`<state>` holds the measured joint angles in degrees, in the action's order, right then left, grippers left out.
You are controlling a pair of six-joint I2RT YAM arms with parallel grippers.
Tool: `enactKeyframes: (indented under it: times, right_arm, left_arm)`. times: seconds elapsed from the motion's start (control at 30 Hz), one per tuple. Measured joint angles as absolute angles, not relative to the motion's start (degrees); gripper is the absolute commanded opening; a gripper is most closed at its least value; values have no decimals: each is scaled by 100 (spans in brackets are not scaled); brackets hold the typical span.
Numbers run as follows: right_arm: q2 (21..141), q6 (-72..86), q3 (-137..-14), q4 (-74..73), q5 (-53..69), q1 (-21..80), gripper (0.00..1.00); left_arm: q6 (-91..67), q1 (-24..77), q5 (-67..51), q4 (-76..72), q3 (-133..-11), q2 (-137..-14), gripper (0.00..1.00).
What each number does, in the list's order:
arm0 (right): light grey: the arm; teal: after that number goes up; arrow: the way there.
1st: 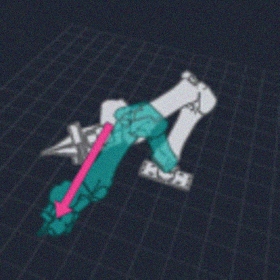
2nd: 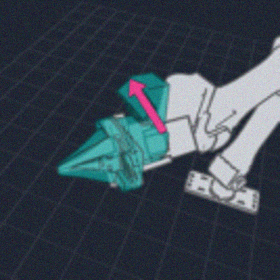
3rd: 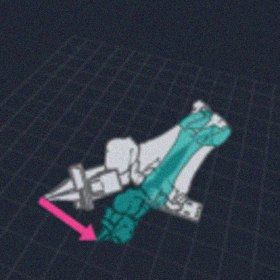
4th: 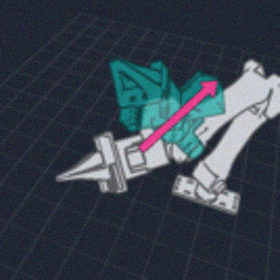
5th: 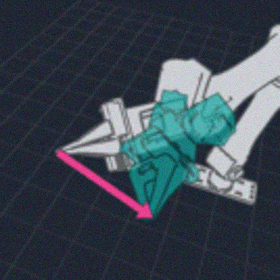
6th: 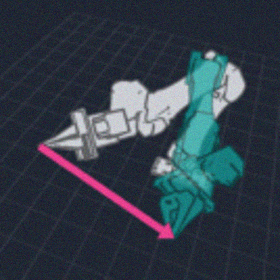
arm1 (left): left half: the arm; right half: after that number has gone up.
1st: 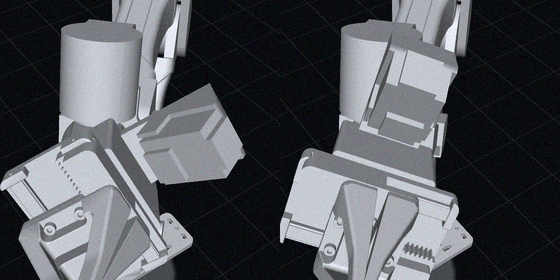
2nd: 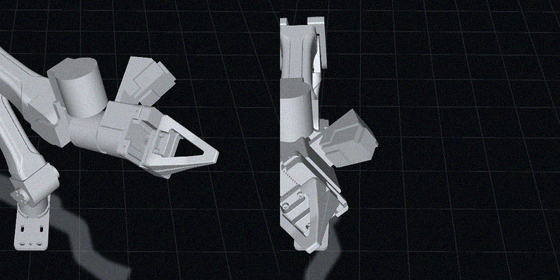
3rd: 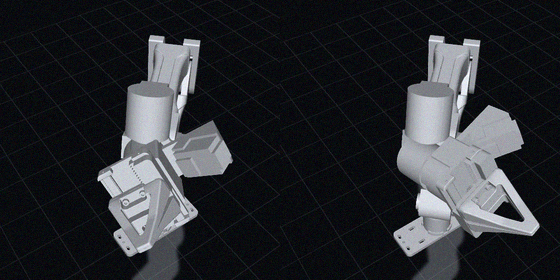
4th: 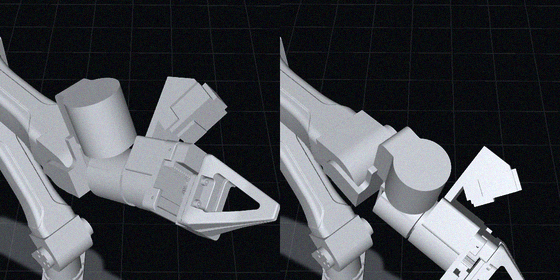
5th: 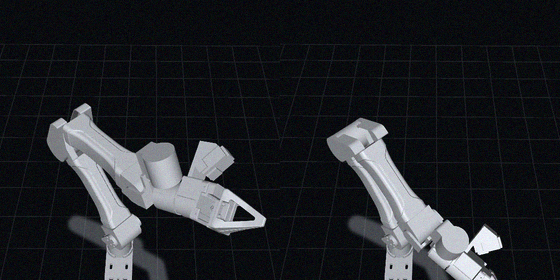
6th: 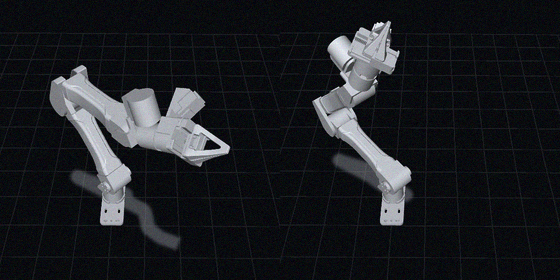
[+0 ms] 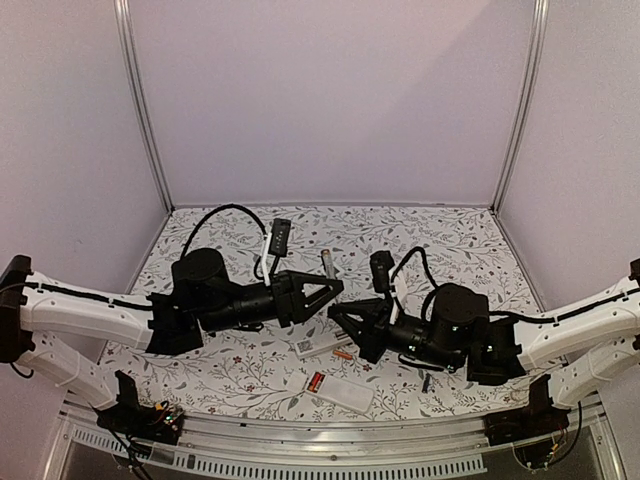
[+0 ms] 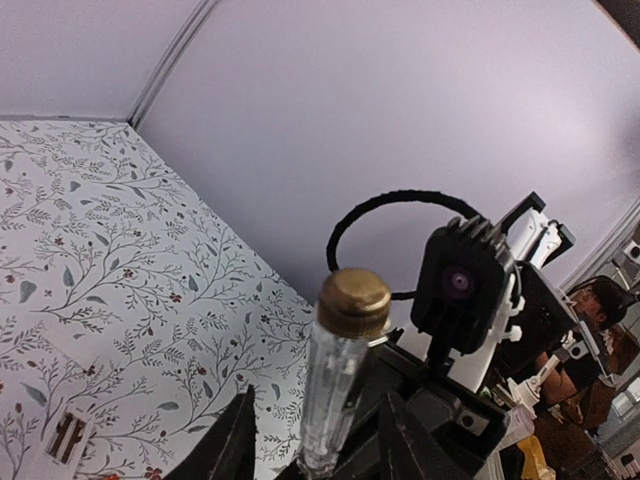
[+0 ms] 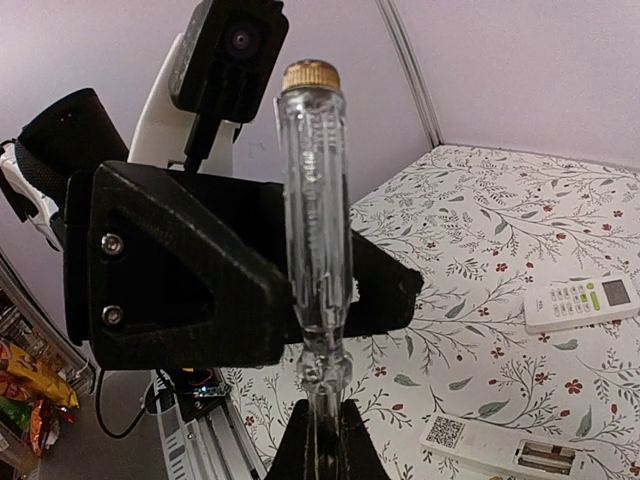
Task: Unload the batteries from the remote control
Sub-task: Pass from the right arm to the left, then pass from the left arm to the right
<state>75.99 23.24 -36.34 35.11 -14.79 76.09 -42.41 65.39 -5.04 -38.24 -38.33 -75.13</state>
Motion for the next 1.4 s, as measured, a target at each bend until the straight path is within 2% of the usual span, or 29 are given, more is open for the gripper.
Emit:
enactKeyframes:
  times: [0.1, 0.23, 0.27, 0.3, 0.4, 0.43, 0.53, 0.63, 0.87, 1.0, 1.17, 1.4]
  right_arm:
    - [7599, 2318, -3634, 3520, -1483, 7623, 0]
    - [7599, 2318, -3634, 3522, -1494, 7623, 0]
    - [7599, 2338, -3634, 3533, -1505, 7625, 1]
    - [7596, 2357, -3634, 3548, -1544, 7627, 8]
    - [7596, 2418, -3634, 3538, -1599, 7629, 55]
    - [7594, 2418, -3634, 3520, -1601, 7634, 65]
    - [7494, 2436, -3603, 3354, -1619, 7644, 83]
    - [7126, 2462, -3446, 3015, -1660, 7644, 92]
    - [6082, 2480, -3470, 1734, -1247, 7124, 85]
    - [6029, 2536, -3785, 1192, -364, 6508, 73]
    - [6143, 2635, -4080, 987, 390, 6383, 64]
    - [6189, 2777, -4091, 991, 792, 6372, 37]
  left_arm:
    - [-4283, 6541, -508, -3830, -3852, -7607, 26]
    - [-4353, 6552, -556, -3861, -3894, -7644, 3]
    - [-4331, 6556, -576, -3865, -3920, -7662, 0]
    - [-4272, 6556, -572, -3879, -3933, -7688, 0]
    - [-4298, 6532, -576, -3865, -3983, -7745, 0]
    - [-4309, 6539, -598, -3852, -4003, -7760, 0]
    - [-4268, 6552, -609, -3756, -4027, -7749, 0]
    - [-4152, 6545, -576, -3474, -4042, -7673, 0]
    - [-3555, 6539, -856, -2377, -4567, -7741, 0]
    - [-3227, 6578, -1103, -1905, -4963, -8058, 0]
    - [-2926, 6718, -1387, -1476, -5249, -8466, 0]
    - [-2757, 6801, -1507, -1291, -5349, -8589, 0]
